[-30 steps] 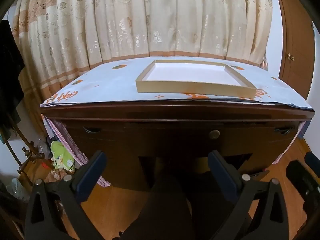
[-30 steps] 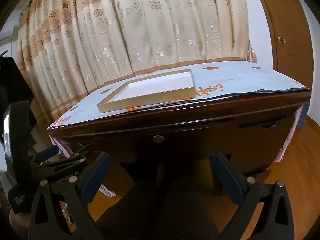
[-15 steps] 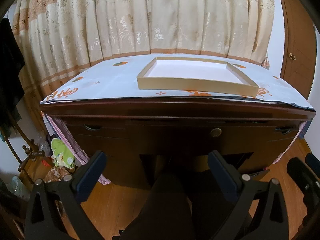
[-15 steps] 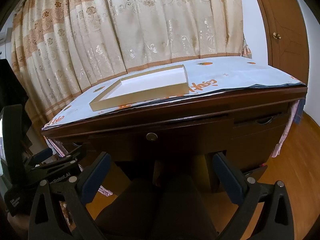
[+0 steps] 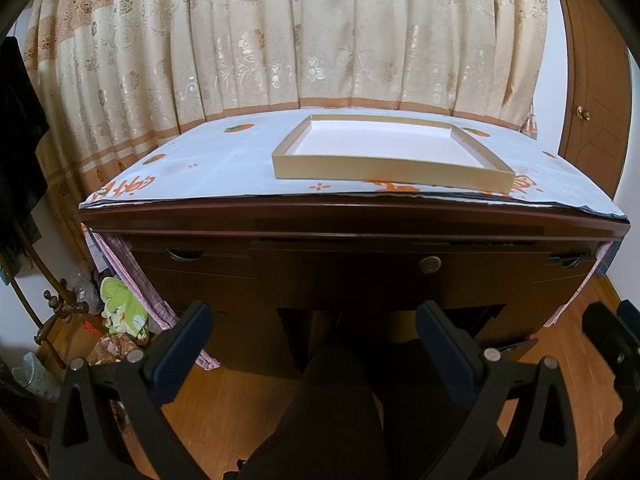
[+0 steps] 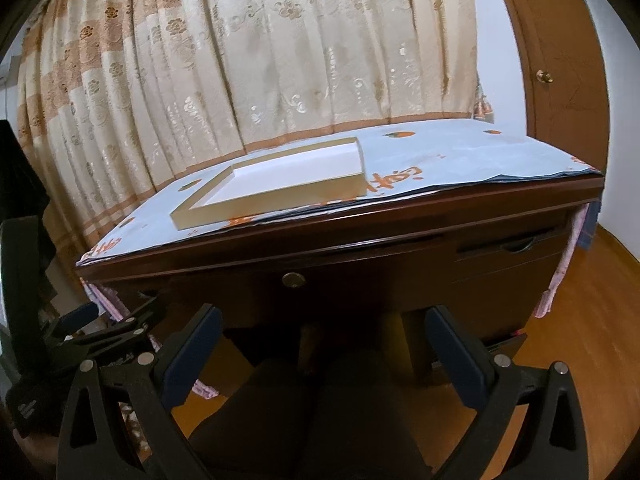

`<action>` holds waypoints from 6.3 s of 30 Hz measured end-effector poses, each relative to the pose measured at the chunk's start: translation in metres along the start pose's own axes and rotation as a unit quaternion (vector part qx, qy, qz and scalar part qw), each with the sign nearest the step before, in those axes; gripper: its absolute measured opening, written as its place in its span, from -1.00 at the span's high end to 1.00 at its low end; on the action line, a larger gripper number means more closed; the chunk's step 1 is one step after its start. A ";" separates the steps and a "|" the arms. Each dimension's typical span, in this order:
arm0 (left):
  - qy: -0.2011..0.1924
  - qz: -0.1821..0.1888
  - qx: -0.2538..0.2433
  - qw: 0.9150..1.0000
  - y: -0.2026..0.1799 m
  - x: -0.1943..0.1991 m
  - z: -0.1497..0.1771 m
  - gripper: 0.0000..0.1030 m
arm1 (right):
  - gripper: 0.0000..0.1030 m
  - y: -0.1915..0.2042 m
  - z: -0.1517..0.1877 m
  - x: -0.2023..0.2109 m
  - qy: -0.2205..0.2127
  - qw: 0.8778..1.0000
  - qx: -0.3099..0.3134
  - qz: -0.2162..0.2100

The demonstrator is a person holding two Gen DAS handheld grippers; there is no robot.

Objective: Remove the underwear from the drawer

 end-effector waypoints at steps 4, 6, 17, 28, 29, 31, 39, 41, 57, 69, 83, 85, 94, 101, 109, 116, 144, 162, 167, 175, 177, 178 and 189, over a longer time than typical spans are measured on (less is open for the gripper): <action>0.000 0.000 0.000 1.000 0.000 0.000 0.000 -0.99 | -0.99 -0.002 -0.002 0.004 -0.011 1.000 0.000 0.023; 0.000 -0.001 0.000 1.000 -0.001 0.000 0.000 -0.99 | -0.99 -0.002 -0.004 0.005 -0.017 0.999 0.003 0.029; 0.000 0.000 0.001 1.000 -0.001 -0.001 0.001 -0.99 | -0.99 0.001 -0.008 0.003 -0.016 0.999 0.016 0.035; 0.000 0.000 0.001 1.000 -0.001 -0.001 0.000 -0.99 | -0.99 0.002 -0.006 0.000 -0.010 0.999 0.015 0.031; 0.000 0.000 0.001 1.000 -0.001 -0.001 0.000 -0.99 | -0.99 0.002 -0.006 0.000 -0.009 0.999 0.016 0.030; 0.001 0.000 0.001 1.000 -0.001 -0.001 0.000 -0.99 | -0.99 0.003 -0.006 0.000 -0.008 0.999 0.016 0.030; 0.001 0.000 0.001 1.000 -0.001 -0.001 0.000 -0.99 | -0.99 0.004 -0.004 -0.002 -0.002 1.000 0.014 0.028; 0.001 0.000 0.001 1.000 -0.001 -0.001 0.000 -1.00 | -0.99 0.003 -0.004 -0.002 -0.002 1.000 0.015 0.027; 0.005 0.015 0.004 1.000 0.002 -0.011 0.000 -0.99 | -0.99 -0.013 -0.003 -0.021 0.016 1.000 -0.010 0.001; -0.031 0.011 0.015 0.999 0.008 -0.075 -0.028 -0.99 | -0.99 -0.068 -0.031 -0.100 -0.023 0.999 0.030 -0.026; -0.049 -0.014 0.018 0.999 0.017 -0.117 -0.042 -0.99 | -0.99 -0.113 -0.053 -0.168 -0.005 0.999 0.011 -0.036; -0.047 -0.011 0.025 0.999 0.023 -0.121 -0.043 -0.99 | -0.99 -0.117 -0.054 -0.174 0.001 0.999 0.011 -0.034; -0.053 -0.007 0.025 0.998 0.028 -0.131 -0.050 -0.99 | -0.99 -0.136 -0.062 -0.186 0.008 0.996 -0.004 -0.086; -0.051 -0.006 0.022 0.998 0.024 -0.136 -0.053 -0.99 | -0.99 -0.135 -0.066 -0.198 0.024 0.994 0.011 -0.108; -0.050 0.001 0.024 0.998 0.026 -0.133 -0.053 -0.99 | -0.99 -0.124 -0.064 -0.197 0.054 0.994 0.054 -0.084; -0.057 0.010 0.003 0.998 0.012 -0.125 -0.053 -0.99 | -0.98 -0.123 -0.062 -0.186 0.063 0.994 0.040 -0.080; 0.041 0.034 -0.015 0.998 -0.019 -0.146 -0.057 -1.00 | -0.26 -0.079 -0.056 -0.181 0.078 0.993 0.087 0.019; 0.086 0.069 -0.037 0.993 -0.012 -0.131 -0.034 -1.00 | -0.30 -0.077 -0.032 -0.154 0.100 0.991 0.084 0.023; 0.094 0.073 -0.048 0.992 -0.015 -0.129 -0.031 -1.00 | -0.30 -0.077 -0.024 -0.144 0.105 0.991 0.082 0.025; 0.116 0.085 -0.071 0.987 -0.018 -0.117 -0.019 -1.00 | -0.32 -0.076 -0.010 -0.127 0.133 0.987 0.084 0.020; 0.121 0.089 -0.076 0.986 -0.016 -0.114 -0.015 -1.00 | -0.33 -0.077 -0.005 -0.122 0.144 0.986 0.085 0.014; 0.126 0.093 -0.077 0.985 -0.017 -0.112 -0.012 -1.00 | -0.34 -0.077 -0.003 -0.121 0.150 0.985 0.085 0.010; 0.156 0.091 -0.084 0.980 -0.021 -0.099 -0.003 -1.00 | -0.35 -0.078 0.018 -0.106 0.222 0.972 0.070 -0.017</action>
Point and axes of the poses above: each gripper's, at about its wrist camera, not at the fingertips, and x roughly against the way its jaws point, y to its left, z to its underside, the point moved 1 cm from there along -x, roughly the way its jaws point, and after that the axes turned 10 degrees about y, right-handed, at the moved point
